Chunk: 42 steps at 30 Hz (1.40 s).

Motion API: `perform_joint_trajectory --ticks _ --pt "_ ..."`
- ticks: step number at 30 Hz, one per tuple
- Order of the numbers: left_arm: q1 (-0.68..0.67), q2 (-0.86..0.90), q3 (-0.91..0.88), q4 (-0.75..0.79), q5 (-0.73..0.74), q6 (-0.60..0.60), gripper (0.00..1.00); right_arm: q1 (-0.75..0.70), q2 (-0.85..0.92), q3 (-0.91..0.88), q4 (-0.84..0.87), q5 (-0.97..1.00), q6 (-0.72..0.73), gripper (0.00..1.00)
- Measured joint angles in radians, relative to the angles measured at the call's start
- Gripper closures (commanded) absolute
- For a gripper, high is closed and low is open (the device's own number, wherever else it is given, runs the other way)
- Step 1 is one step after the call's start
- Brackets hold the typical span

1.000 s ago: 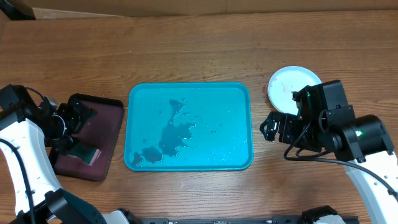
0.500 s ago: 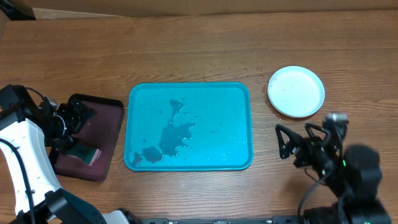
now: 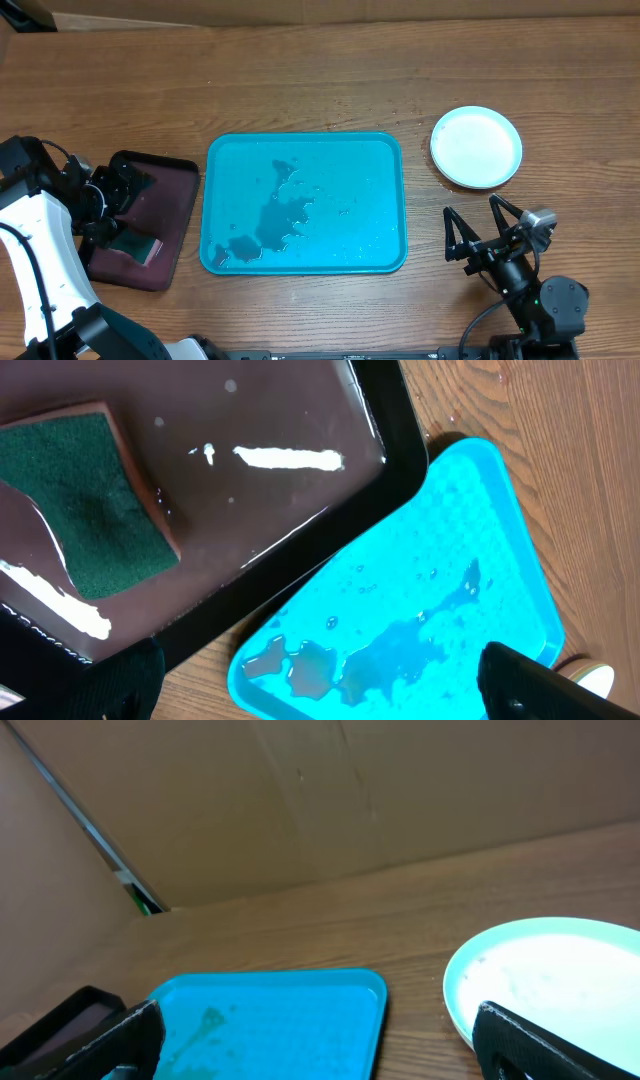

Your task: Clean dirty plates on tray and stack at the side

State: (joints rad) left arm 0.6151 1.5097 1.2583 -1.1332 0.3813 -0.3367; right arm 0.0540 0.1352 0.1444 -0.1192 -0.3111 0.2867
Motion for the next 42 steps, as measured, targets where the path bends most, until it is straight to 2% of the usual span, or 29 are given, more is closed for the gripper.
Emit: perform_joint_trajectory --ticks 9,19,22,31,42 --pt "0.0 0.0 0.0 0.002 0.0 0.0 0.0 0.0 -0.081 -0.101 0.129 0.004 0.0 0.0" --pt "0.0 0.0 0.0 0.004 0.0 0.0 0.0 0.0 -0.121 -0.126 0.107 0.064 0.0 0.0" --pt "0.0 0.0 0.0 0.004 0.0 0.0 0.0 0.0 -0.121 -0.126 0.046 0.109 0.0 0.0" --pt "0.0 0.0 0.0 0.004 0.0 0.0 0.0 0.0 -0.121 -0.126 0.036 0.194 -0.16 0.0" --pt "0.0 0.0 0.0 0.004 0.0 0.0 0.0 0.0 -0.121 -0.126 0.036 0.226 -0.202 0.0"
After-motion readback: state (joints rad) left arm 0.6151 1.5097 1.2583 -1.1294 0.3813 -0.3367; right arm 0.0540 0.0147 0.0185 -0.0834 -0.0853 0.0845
